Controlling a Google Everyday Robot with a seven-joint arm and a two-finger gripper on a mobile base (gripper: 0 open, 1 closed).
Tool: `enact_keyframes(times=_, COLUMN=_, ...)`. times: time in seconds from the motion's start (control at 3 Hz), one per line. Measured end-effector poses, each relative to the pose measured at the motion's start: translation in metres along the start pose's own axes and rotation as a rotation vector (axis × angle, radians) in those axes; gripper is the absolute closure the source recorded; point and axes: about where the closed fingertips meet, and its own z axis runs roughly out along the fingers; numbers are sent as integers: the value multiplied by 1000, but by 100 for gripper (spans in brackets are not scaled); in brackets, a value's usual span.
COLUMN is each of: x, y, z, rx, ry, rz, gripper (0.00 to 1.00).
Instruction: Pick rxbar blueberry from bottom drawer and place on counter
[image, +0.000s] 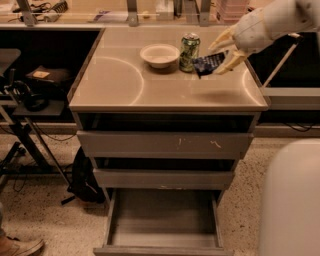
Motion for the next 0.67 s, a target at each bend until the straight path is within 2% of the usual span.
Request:
enact_keyframes(times=0.33, x=29, y=-1, z=45, rx=2, ry=-18, rz=62, gripper=100)
enact_keyframes(times=0.67, x=35, y=1, z=52, rx=-2, ry=-21, rz=70, gripper=100)
